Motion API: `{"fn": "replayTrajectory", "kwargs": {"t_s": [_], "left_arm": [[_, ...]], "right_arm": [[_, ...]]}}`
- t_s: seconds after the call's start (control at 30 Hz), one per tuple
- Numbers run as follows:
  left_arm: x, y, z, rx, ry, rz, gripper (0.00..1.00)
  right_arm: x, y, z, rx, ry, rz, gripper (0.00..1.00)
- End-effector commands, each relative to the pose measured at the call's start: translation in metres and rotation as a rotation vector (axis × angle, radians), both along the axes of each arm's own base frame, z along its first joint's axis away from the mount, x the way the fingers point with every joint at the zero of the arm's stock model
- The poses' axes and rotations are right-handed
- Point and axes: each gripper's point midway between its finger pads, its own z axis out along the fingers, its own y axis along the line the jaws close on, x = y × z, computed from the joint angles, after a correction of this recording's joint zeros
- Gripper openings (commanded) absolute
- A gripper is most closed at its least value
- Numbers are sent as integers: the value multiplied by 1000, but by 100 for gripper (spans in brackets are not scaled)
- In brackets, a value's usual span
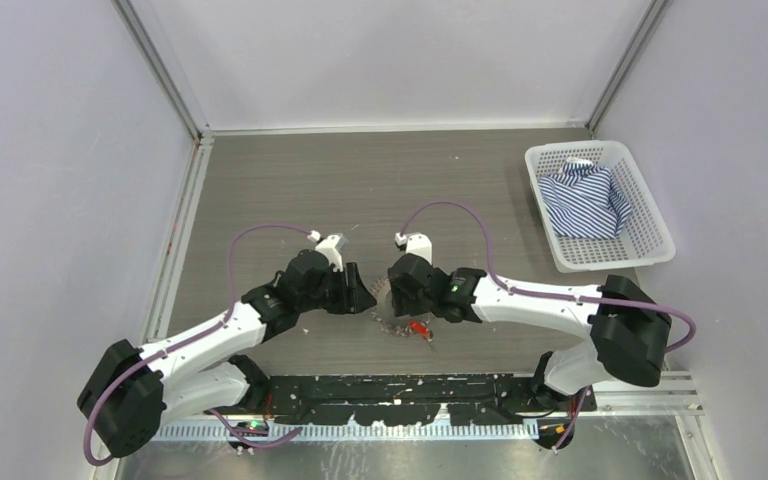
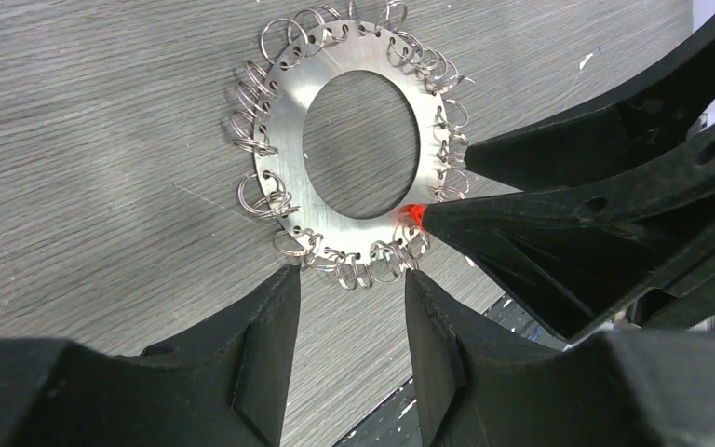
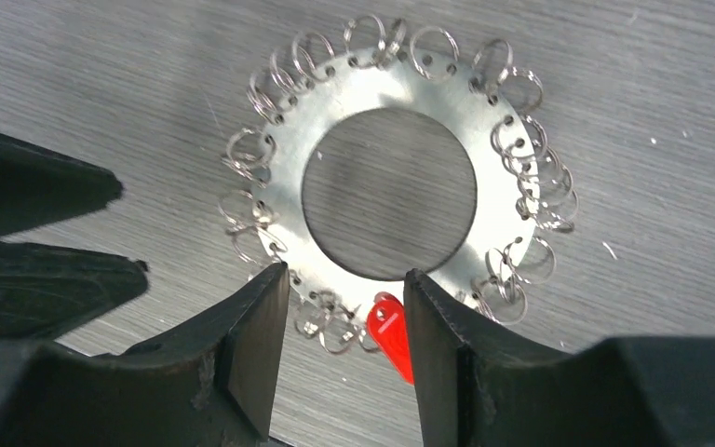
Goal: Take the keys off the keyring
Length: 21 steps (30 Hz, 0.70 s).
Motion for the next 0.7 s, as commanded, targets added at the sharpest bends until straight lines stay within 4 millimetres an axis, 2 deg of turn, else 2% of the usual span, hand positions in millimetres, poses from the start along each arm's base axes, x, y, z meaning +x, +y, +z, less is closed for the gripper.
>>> {"fn": "replayTrajectory", "kwargs": {"t_s": [0.0, 0.1, 0.23, 0.43, 0.67], "left_arm": [[3, -9, 16, -56, -35, -24, 47], [2, -11, 18, -60, -32, -39, 46], [1, -16, 23, -74, -35, -59, 46], [4, -24, 29, -76, -33, -90, 45], [7, -43, 38, -73, -56, -155, 44]], "right_arm": [[-14, -18, -2, -36, 4, -15, 53], [-24, -33, 0, -18, 10, -58, 46], [-33, -36, 8, 70, -18, -87, 45], [-34, -37, -10, 26, 19, -152, 35], [-42, -40, -26, 37, 41, -180, 37]]}}
